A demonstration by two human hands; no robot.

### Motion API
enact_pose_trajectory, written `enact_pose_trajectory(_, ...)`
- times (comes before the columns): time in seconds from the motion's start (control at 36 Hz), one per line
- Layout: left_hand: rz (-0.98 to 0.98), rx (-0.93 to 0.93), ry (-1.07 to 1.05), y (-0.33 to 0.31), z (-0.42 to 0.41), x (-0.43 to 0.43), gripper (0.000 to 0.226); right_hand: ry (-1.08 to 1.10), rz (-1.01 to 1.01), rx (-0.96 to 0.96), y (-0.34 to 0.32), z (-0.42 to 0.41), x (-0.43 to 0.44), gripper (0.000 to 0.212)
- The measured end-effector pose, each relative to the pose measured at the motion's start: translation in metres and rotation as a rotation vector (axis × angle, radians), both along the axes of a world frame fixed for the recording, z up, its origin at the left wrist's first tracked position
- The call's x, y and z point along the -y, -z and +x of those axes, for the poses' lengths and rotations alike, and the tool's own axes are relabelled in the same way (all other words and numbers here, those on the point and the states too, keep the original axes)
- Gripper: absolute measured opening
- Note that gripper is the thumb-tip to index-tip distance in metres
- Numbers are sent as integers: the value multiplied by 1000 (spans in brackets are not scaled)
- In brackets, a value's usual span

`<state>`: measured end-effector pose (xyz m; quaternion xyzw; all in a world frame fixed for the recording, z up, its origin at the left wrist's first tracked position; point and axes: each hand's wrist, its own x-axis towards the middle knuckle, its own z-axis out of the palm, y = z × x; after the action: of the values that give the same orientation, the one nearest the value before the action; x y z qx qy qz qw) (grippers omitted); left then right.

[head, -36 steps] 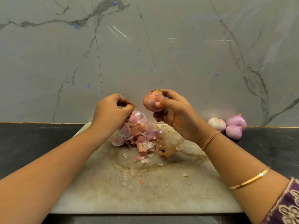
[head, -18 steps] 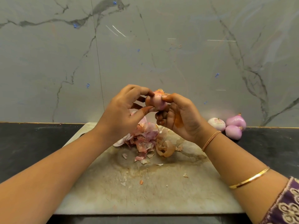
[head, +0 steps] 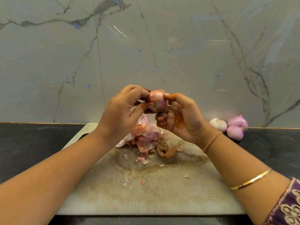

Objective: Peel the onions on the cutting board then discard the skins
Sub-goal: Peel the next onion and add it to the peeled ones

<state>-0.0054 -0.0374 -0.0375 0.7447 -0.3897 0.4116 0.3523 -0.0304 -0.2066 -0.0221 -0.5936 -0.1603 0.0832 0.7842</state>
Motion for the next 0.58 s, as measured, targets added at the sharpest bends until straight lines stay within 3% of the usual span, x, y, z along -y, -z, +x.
enact_pose_trajectory(0.19,1,-84,48,0,-1,2,32,7,-19,-11,2,0,0,28)
enact_pose_trajectory(0.39,-21,-35,3,1,0,1,20,-3,-27,-23,3,1,0,33)
enact_pose_trajectory(0.58,-81,-119,16,0,-2,2,10,15,-95,-11,3,2,0,48)
